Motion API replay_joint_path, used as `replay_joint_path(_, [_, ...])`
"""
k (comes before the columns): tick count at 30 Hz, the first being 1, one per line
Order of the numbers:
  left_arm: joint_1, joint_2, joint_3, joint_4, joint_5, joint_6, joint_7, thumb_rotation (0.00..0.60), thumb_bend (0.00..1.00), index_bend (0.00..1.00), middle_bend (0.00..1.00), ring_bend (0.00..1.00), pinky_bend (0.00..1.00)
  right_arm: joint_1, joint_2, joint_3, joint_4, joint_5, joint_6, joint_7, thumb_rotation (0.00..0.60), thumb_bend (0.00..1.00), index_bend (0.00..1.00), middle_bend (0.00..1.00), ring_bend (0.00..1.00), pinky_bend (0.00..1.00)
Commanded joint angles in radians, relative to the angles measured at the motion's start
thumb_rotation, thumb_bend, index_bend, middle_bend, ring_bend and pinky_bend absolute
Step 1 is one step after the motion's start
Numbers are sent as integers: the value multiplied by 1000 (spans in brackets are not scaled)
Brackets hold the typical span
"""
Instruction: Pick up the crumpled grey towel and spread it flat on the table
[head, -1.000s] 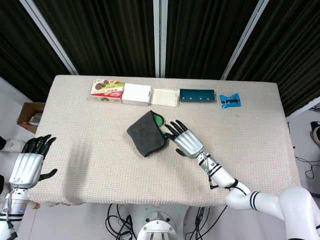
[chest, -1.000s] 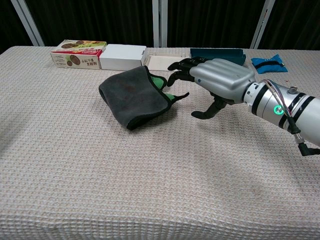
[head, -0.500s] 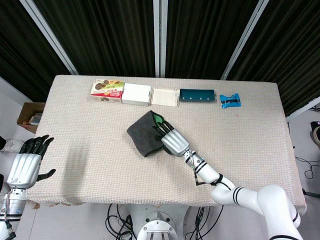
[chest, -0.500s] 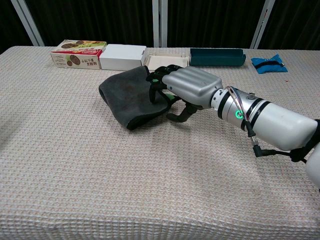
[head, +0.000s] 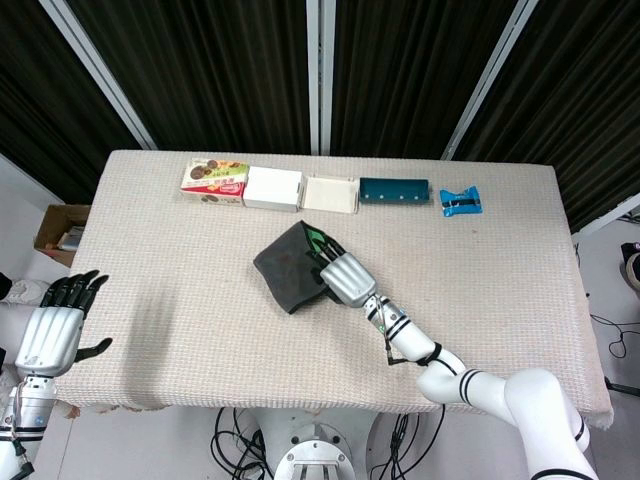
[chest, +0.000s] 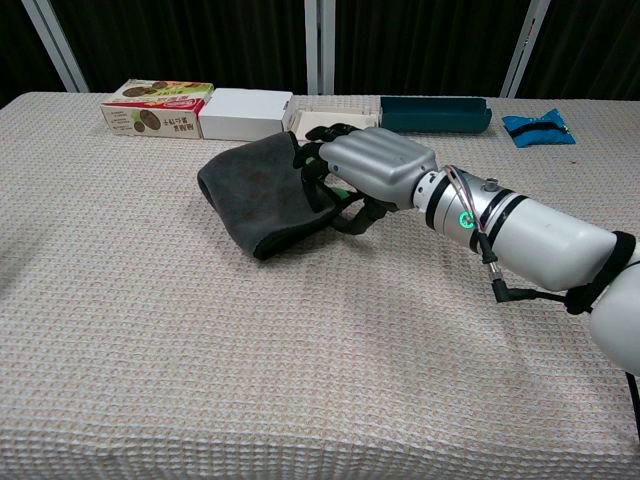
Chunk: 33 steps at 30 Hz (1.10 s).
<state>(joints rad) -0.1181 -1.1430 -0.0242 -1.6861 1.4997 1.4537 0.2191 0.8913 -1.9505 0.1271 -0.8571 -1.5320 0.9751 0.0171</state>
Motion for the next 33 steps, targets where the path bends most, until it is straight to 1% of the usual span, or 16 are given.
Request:
replay_joint_path(1, [-2,0,2,0,2,-4,-1,600,14,141,112,114,145,2,-5,5,9,0,11,14,600,353,605,204,0,0])
replay_joint_path(5, [-5,-2,2,1,3,-9,-5,600,15,141,111,115,145,4,-6,7,14,-7,33,22,600,366,667,238,0,0])
replay_joint_path(8, [-13,-11,3,1,8,-21,-17,600,15,141,112,115,145,10,-9,21,15,-11,60,31,600,387,703,257,0,0])
replay_joint_path(11, [-35,-31,-4,-2,17,-44,-54,600,15,142,112,116,146,29,-6,57,6,-7,89,46,600,418,732,270,0,0])
replay_joint_path(13, [-59,-53,-14,-4,26,-66,-83,600,15,152,112,125,148,48,4,92,-11,3,102,40,600,439,737,271,0,0])
replay_joint_path(15, [-83,-75,-24,-7,29,-89,-108,600,15,175,116,159,156,64,18,122,-32,17,102,20,600,452,738,269,0,0])
replay_joint_path(17, [-115,-111,-45,-14,31,-113,-145,600,14,208,140,194,180,84,37,163,-65,41,99,-19,600,456,739,266,0,0])
replay_joint_path(18, [-136,-138,-60,-14,25,-131,-162,600,14,230,158,212,197,97,50,189,-88,58,93,-52,600,456,739,265,0,0])
replay_joint_path(20, [-169,-176,-81,-11,9,-163,-185,600,14,271,194,249,237,115,70,223,-124,85,82,-114,600,459,740,263,0,0])
replay_joint_path(23, [-226,-231,-121,-12,-48,-236,-228,600,14,314,242,291,280,144,102,277,-186,146,51,-256,600,464,740,256,0,0])
replay_joint_path(26, [-281,-280,-167,-17,-134,-316,-274,600,13,347,298,336,325,172,129,328,-249,220,36,-431,600,463,740,251,0,0])
replay_joint_path(29, [-321,-304,-193,-25,-206,-383,-298,600,13,367,336,352,344,194,140,364,-290,282,36,-553,600,464,740,249,0,0])
replay_joint_path(31, [-349,-321,-210,-30,-251,-428,-317,600,12,369,342,352,344,214,143,390,-316,329,43,-633,600,463,741,247,0,0])
replay_joint_path(33, [-370,-338,-223,-22,-284,-451,-322,600,11,369,343,352,345,232,147,411,-341,368,59,-705,600,463,744,247,0,0])
